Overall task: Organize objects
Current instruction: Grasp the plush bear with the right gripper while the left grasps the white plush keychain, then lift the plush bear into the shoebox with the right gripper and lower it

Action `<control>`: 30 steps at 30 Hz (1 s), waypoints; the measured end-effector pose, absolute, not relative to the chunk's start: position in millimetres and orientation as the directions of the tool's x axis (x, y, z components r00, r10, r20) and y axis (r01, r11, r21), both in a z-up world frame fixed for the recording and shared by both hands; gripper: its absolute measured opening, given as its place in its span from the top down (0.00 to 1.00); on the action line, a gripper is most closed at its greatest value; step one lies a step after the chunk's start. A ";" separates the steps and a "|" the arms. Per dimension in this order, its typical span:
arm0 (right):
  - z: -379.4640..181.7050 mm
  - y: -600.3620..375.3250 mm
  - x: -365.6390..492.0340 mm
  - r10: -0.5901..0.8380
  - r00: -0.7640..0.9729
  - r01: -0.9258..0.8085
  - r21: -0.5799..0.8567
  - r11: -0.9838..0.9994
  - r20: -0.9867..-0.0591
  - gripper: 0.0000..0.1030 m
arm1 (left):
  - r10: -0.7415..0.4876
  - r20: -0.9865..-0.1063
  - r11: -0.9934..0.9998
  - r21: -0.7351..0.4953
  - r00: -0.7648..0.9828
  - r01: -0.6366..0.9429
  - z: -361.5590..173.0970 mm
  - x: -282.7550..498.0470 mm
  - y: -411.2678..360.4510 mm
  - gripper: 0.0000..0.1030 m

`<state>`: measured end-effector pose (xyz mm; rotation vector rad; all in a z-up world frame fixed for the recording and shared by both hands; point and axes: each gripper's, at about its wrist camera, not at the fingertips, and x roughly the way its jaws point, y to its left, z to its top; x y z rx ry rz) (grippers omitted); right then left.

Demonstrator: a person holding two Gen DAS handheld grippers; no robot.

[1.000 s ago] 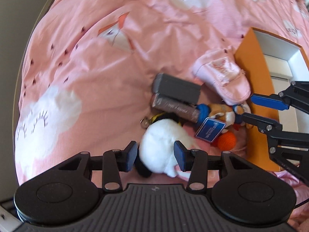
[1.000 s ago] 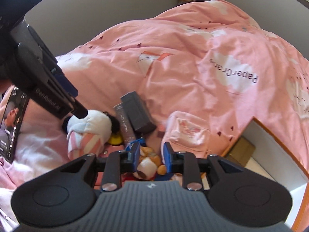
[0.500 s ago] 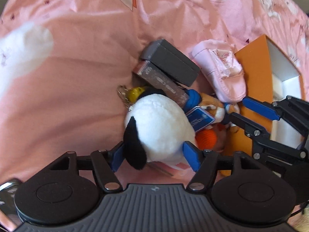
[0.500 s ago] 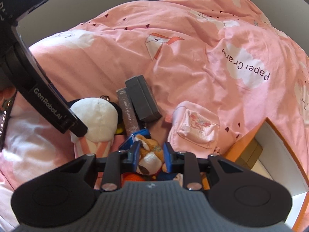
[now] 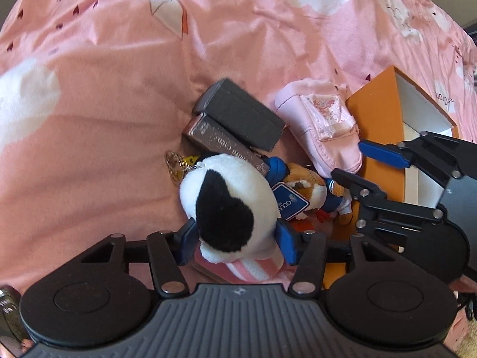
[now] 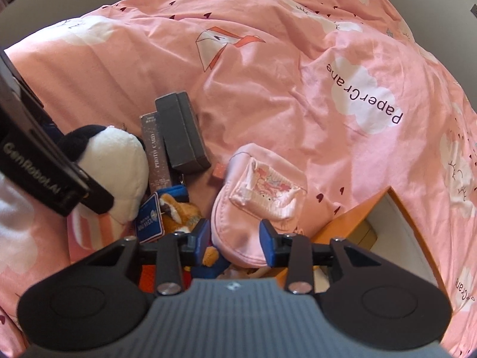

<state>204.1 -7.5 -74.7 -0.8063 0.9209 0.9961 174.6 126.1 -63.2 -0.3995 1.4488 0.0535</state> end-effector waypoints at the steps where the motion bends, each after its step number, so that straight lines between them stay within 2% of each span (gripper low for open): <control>1: -74.1 -7.5 203.3 0.339 0.246 -0.934 -0.129 0.332 -0.908 0.62 | -0.196 -0.971 0.939 -0.227 0.139 -0.257 -58.5 174.8 127.0 0.40; 6: -73.1 -5.3 190.0 0.371 0.143 -0.973 -0.062 0.221 -0.918 0.65 | -0.154 -0.982 0.979 -0.166 0.112 -0.115 -43.5 177.5 123.0 0.40; 11: -87.3 3.4 174.0 0.308 0.101 -0.995 -0.091 0.045 -0.946 0.66 | -0.092 -0.992 0.996 -0.093 0.083 -0.013 -44.0 172.7 114.4 0.40; 15: -103.2 10.3 170.2 0.265 0.125 -0.983 -0.155 -0.096 -0.956 0.61 | -0.090 -0.993 0.996 -0.091 0.080 -0.015 -49.9 173.0 118.3 0.40; 16: -105.8 12.5 171.1 0.258 0.112 -0.983 -0.144 -0.111 -0.960 0.56 | -0.096 -0.992 0.995 -0.098 0.080 -0.018 -49.7 173.1 120.9 0.40; 19: -113.6 19.6 173.4 0.240 0.078 -0.983 -0.115 -0.141 -0.968 0.50 | -0.097 -0.991 0.995 -0.098 0.087 -0.011 -44.8 175.1 125.4 0.40; 24: -124.0 24.1 170.1 0.228 0.072 -0.982 -0.109 -0.154 -0.971 0.48 | -0.108 -0.988 0.994 -0.108 0.110 0.006 -30.1 175.6 132.6 0.40; 30: -110.9 15.5 174.7 0.268 0.069 -0.996 -0.084 -0.043 -0.961 0.57 | -0.127 -0.981 0.992 -0.122 0.143 0.043 -15.3 177.7 128.9 0.40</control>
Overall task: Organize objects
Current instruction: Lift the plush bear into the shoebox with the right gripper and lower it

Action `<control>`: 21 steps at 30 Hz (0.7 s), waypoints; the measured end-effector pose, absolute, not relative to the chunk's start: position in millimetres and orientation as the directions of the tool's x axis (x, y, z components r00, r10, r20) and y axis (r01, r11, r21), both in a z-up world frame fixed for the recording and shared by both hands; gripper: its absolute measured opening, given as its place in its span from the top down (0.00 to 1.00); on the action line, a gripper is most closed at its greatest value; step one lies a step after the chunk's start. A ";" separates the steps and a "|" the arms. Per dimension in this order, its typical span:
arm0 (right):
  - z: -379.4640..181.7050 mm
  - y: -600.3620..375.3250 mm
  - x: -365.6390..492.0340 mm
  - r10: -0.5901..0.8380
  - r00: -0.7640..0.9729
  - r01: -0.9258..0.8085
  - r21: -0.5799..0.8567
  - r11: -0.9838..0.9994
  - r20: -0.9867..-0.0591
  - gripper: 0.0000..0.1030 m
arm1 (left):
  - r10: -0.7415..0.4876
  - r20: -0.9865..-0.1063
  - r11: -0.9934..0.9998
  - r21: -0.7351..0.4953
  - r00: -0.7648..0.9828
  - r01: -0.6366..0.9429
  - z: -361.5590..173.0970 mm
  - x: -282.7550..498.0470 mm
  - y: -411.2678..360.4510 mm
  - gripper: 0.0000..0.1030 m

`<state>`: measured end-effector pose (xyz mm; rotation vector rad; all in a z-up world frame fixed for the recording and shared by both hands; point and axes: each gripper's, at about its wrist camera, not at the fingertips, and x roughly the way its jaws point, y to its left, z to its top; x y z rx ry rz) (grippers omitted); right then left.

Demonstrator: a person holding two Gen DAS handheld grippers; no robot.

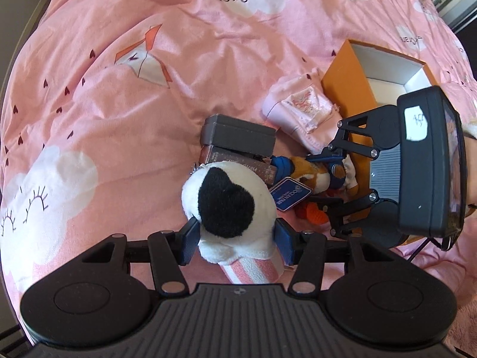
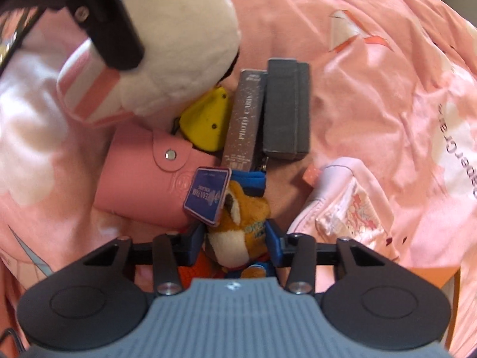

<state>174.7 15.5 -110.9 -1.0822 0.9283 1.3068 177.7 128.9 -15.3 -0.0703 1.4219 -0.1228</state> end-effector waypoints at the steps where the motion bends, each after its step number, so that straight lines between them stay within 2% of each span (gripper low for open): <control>1: -105.3 12.6 175.9 0.282 0.063 -0.997 -0.072 -0.019 -0.957 0.58 | -0.127 -0.980 0.991 -0.120 0.153 0.055 -11.9 178.3 126.7 0.40; 9: -39.3 -19.1 181.5 0.471 0.070 -0.983 0.021 0.184 -0.879 0.59 | -0.098 -0.961 0.991 -0.071 0.258 0.114 16.7 186.4 110.9 0.40; 15: 17.4 -55.0 197.7 0.586 0.237 -0.914 0.027 0.405 -0.775 0.58 | -0.126 -0.930 0.985 -0.076 0.346 0.156 37.1 196.3 94.1 0.41; 21: 50.7 -103.1 218.5 0.603 0.383 -0.792 0.086 0.604 -0.700 0.58 | -0.205 -0.898 0.961 -0.111 0.390 0.252 53.6 206.8 59.1 0.47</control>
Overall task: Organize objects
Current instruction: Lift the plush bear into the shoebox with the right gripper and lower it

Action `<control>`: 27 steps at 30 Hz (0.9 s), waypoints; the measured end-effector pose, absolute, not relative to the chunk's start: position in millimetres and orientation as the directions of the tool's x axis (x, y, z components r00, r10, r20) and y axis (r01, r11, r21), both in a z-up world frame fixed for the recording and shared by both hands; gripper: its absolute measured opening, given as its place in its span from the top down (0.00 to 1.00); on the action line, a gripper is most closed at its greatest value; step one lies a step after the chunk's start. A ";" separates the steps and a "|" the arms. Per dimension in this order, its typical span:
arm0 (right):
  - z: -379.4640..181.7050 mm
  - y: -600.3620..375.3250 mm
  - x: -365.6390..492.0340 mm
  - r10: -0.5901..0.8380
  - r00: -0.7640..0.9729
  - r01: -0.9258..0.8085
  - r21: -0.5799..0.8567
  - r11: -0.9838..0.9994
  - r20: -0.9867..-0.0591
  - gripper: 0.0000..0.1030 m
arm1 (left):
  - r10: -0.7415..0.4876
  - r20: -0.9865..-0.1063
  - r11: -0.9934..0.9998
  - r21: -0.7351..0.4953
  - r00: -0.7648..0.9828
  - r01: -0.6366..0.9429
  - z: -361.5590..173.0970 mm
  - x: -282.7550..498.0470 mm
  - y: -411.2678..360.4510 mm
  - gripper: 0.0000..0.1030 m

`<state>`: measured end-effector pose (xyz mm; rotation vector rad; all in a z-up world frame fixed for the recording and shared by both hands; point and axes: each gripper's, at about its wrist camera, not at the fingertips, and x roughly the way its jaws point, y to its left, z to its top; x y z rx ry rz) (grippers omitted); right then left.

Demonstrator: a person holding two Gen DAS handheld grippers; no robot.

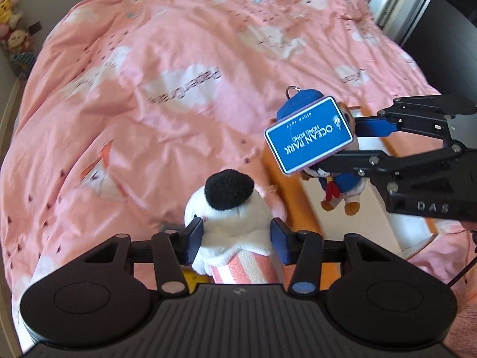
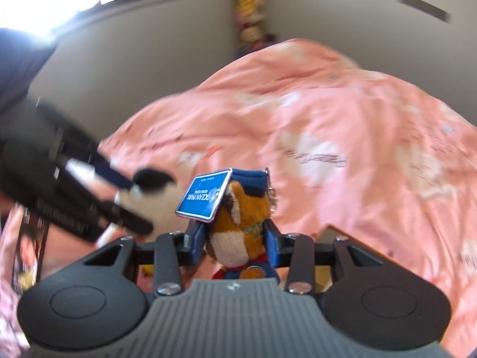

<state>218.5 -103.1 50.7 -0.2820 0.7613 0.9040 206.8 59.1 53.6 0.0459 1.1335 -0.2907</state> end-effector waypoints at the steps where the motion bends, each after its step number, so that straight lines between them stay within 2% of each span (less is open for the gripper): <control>1: 53.6 -110.8 221.2 0.598 0.398 -0.773 0.097 0.627 -0.696 0.58 | -0.220 -0.892 0.957 -0.118 0.394 0.266 55.7 208.4 52.5 0.50; 2: 55.4 -118.8 223.0 0.592 0.409 -0.757 0.104 0.645 -0.694 0.58 | -0.234 -0.887 0.952 -0.125 0.398 0.279 57.6 209.7 44.7 0.52; 4: 55.2 -134.2 226.9 0.573 0.431 -0.721 0.115 0.683 -0.697 0.58 | -0.261 -0.879 0.939 -0.136 0.398 0.315 60.2 213.5 29.6 0.86; 5: 53.5 -141.5 228.2 0.561 0.435 -0.705 0.121 0.699 -0.705 0.58 | -0.285 -0.875 0.931 -0.156 0.391 0.329 60.9 216.1 24.0 0.86; 12: 12.4 -179.0 235.0 0.462 0.392 -0.602 0.159 0.783 -0.795 0.58 | -0.307 -0.887 0.897 -0.149 0.345 0.416 51.7 225.9 -12.6 0.85; 17: -25.4 -194.7 242.8 0.399 0.312 -0.532 0.189 0.825 -0.862 0.58 | -0.225 -0.929 0.913 -0.096 0.293 0.397 33.4 216.3 -0.7 0.84; 19: -41.5 -200.7 252.2 0.393 0.272 -0.479 0.230 0.847 -0.879 0.58 | -0.205 -0.940 0.926 -0.096 0.272 0.366 23.8 209.5 11.4 0.73; 23: -63.4 -209.0 264.3 0.388 0.230 -0.388 0.281 0.878 -0.893 0.58 | -0.178 -0.961 0.960 -0.122 0.213 0.251 -2.5 197.2 43.0 0.60; 24: -67.2 -209.6 266.0 0.383 0.221 -0.371 0.286 0.884 -0.897 0.58 | -0.171 -0.965 0.968 -0.127 0.198 0.215 -10.1 194.0 50.5 0.54; 27: -77.5 -210.0 270.3 0.369 0.200 -0.330 0.292 0.898 -0.908 0.58 | -0.189 -0.970 0.981 -0.179 0.152 0.079 -31.2 185.7 70.7 0.51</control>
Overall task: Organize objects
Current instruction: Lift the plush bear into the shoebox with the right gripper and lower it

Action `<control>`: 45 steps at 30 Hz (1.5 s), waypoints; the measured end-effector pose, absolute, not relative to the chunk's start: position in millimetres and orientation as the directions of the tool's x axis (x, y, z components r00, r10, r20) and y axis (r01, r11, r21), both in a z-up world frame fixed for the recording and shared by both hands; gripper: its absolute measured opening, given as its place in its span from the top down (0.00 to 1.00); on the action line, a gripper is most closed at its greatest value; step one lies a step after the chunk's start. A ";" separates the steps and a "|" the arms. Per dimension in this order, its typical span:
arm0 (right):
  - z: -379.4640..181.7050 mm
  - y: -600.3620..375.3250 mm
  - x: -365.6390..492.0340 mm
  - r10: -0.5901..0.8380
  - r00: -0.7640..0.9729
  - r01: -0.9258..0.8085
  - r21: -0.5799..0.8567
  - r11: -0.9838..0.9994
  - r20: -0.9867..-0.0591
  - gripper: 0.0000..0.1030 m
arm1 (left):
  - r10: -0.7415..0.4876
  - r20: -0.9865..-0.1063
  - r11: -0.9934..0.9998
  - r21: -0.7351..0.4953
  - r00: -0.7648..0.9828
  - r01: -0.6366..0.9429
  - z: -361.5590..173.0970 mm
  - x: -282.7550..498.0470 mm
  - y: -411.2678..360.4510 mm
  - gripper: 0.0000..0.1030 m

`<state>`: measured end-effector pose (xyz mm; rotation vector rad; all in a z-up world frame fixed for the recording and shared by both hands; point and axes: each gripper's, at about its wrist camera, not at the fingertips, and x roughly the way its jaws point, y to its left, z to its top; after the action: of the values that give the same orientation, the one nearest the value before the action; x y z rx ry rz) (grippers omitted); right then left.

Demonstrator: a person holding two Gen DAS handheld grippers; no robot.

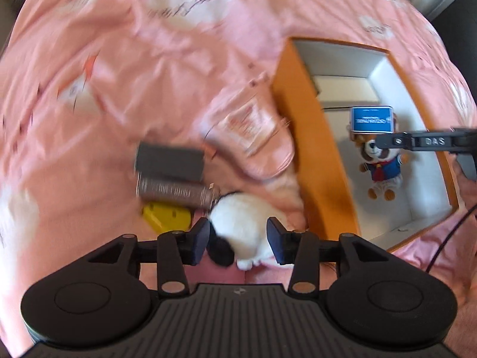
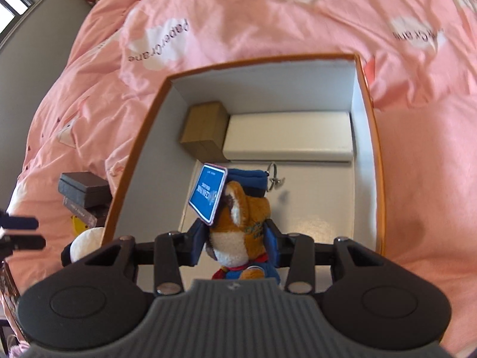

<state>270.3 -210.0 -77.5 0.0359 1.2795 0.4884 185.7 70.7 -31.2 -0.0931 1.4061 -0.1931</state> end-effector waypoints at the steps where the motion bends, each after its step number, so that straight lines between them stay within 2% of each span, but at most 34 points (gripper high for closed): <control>1: -79.7 -210.3 272.0 0.366 0.197 -0.318 0.294 0.901 -0.909 0.58 | -0.205 -0.969 0.979 -0.203 0.139 0.026 -37.9 182.3 76.8 0.50; 5: -86.3 -212.4 279.2 0.344 0.214 -0.268 0.284 0.920 -0.914 0.57 | -0.279 -0.950 0.937 -0.301 0.140 -0.175 -58.9 167.6 89.4 0.44; 7: -89.9 -213.5 284.6 0.325 0.227 -0.240 0.270 0.932 -0.918 0.57 | -0.289 -0.944 0.914 -0.321 0.156 -0.247 -66.6 163.2 89.4 0.36; 11: -97.7 -210.3 295.7 0.272 0.227 -0.221 0.223 0.949 -0.935 0.57 | -0.198 -0.962 0.912 -0.252 0.189 -0.325 -72.7 165.1 81.4 0.33; 16: -101.3 -201.5 301.3 0.220 0.241 -0.272 0.152 0.950 -0.945 0.55 | -0.167 -0.973 0.920 -0.212 0.158 -0.331 -85.7 169.7 68.1 0.23; 20: -93.3 -194.5 298.9 0.187 0.265 -0.359 0.083 0.930 -0.946 0.53 | -0.176 -0.973 0.918 -0.217 0.151 -0.333 -90.5 172.3 61.2 0.23; 23: -86.0 -191.6 293.5 0.183 0.269 -0.437 0.050 0.898 -0.945 0.51 | -0.241 -0.963 0.896 -0.270 0.123 -0.353 -102.4 175.8 58.7 0.24; 25: -83.7 -189.3 287.7 0.172 0.265 -0.496 0.019 0.868 -0.949 0.51 | -0.278 -0.954 0.879 -0.301 0.114 -0.371 -109.7 176.6 55.6 0.29; 31: -87.8 -187.4 272.3 0.147 0.248 -0.631 -0.044 0.775 -0.958 0.51 | -0.250 -0.959 0.907 -0.279 0.131 -0.315 -106.2 179.4 45.5 0.35; 35: -94.5 -187.8 271.2 0.143 0.231 -0.651 -0.043 0.758 -0.962 0.51 | -0.287 -0.955 0.903 -0.296 0.075 -0.311 -114.9 184.4 53.3 0.34; 37: -95.3 -187.2 270.9 0.146 0.239 -0.656 -0.049 0.753 -0.960 0.51 | -0.331 -0.942 0.880 -0.326 0.046 -0.344 -121.2 186.9 61.9 0.25; 39: -95.5 -186.2 270.8 0.152 0.243 -0.657 -0.047 0.752 -0.958 0.51 | -0.375 -0.926 0.853 -0.358 0.032 -0.379 -128.6 185.7 67.8 0.25; 42: -95.9 -185.6 271.0 0.157 0.246 -0.660 -0.047 0.750 -0.957 0.51 | -0.400 -0.915 0.832 -0.388 0.056 -0.396 -131.0 181.1 67.8 0.31; 45: -96.9 -185.2 271.0 0.152 0.250 -0.664 -0.055 0.746 -0.956 0.52 | -0.367 -0.926 0.848 -0.373 0.089 -0.376 -122.2 177.9 64.3 0.36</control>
<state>271.0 -185.2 -96.9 -0.5081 1.1991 0.5888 177.9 64.3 -122.2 -0.6170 1.5128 0.0070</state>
